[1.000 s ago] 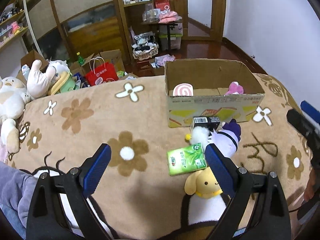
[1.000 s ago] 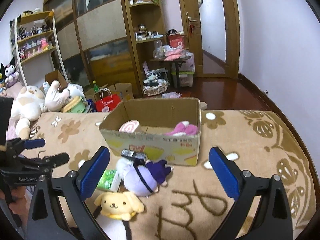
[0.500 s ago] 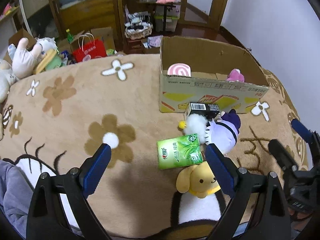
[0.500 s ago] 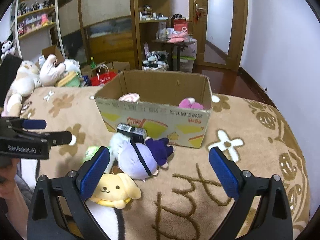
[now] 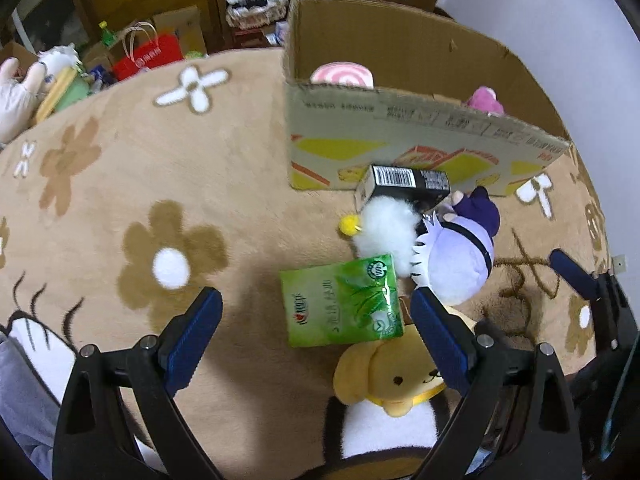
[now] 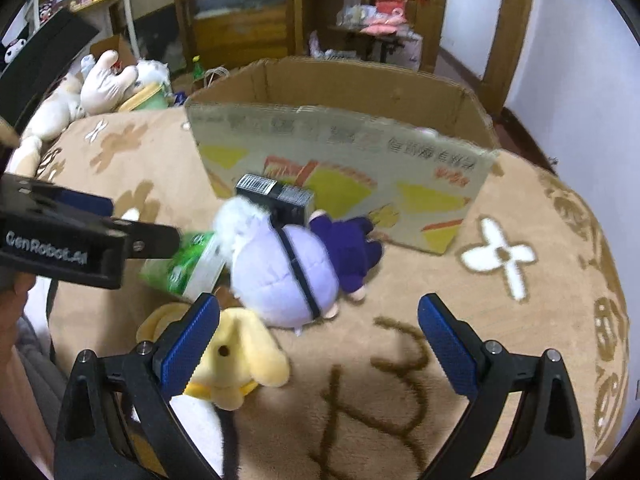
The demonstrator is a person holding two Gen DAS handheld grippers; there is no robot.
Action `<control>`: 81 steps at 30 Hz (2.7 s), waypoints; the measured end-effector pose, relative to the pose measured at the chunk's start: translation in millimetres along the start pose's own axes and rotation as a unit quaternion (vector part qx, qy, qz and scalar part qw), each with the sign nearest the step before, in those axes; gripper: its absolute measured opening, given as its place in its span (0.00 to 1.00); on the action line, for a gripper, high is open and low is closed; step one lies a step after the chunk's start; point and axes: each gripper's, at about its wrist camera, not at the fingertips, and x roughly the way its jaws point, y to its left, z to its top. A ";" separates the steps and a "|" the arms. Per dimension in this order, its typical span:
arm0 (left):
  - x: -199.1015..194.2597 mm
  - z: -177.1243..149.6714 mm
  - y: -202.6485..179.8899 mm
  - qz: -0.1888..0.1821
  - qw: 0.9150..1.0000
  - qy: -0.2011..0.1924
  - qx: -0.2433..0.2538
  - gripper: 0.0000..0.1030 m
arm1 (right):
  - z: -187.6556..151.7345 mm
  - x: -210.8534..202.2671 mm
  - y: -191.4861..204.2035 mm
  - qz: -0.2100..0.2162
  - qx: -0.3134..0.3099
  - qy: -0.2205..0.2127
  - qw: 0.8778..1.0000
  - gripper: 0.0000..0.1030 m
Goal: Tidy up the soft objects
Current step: 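Grasp the green tissue pack with the left tool while the right tool grasps the yellow dog, then lift both items over the box and open both tools to drop them inside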
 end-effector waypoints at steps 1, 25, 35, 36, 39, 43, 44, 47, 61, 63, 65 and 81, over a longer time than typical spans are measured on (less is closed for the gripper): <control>2.9 1.0 -0.6 -0.002 1.000 0.004 0.001 0.91 | -0.6 2.2 1.3 0.007 0.002 0.005 1.000 1.00; 47.9 -5.5 -6.0 -0.006 0.997 0.068 0.021 0.73 | -11.6 42.4 22.2 0.150 0.046 0.097 0.983 0.44; 22.9 -15.6 -8.6 0.008 1.000 0.028 0.006 0.73 | -11.3 16.9 28.6 0.112 0.009 0.078 0.991 0.34; 17.6 -15.6 -6.0 0.009 1.000 0.022 0.005 0.73 | -10.4 13.3 29.6 0.104 0.006 0.073 0.992 0.34; 3.6 -17.1 -9.6 0.015 1.000 0.003 0.007 0.73 | -8.5 1.3 27.2 0.088 0.002 0.057 0.994 0.34; -22.8 -21.3 -17.7 0.027 0.999 -0.036 0.020 0.73 | -6.0 -15.6 19.0 0.064 0.004 0.037 0.997 0.34; -29.1 -23.9 -18.9 0.027 0.998 -0.046 0.022 0.73 | -5.6 -19.1 17.0 0.059 0.007 0.032 0.998 0.34; -47.9 -31.2 -23.3 0.033 0.996 -0.077 0.026 0.73 | -4.4 -31.3 10.2 0.042 0.012 0.018 0.999 0.34; -107.2 -40.8 0.4 0.043 0.977 -0.208 0.019 0.73 | 8.0 -95.8 -24.9 -0.034 0.050 -0.104 0.993 0.34; -113.2 -41.5 -2.5 0.048 0.973 -0.227 0.024 0.73 | 12.9 -103.4 -28.1 -0.038 0.056 -0.119 0.991 0.34; -119.5 -41.8 -7.0 0.056 0.967 -0.247 0.032 0.73 | 17.7 -110.9 -32.6 -0.036 0.063 -0.132 0.989 0.34; -158.1 -6.4 -30.5 0.062 0.934 -0.346 0.054 0.73 | 74.8 -150.6 -50.1 -0.049 0.059 -0.219 0.973 0.35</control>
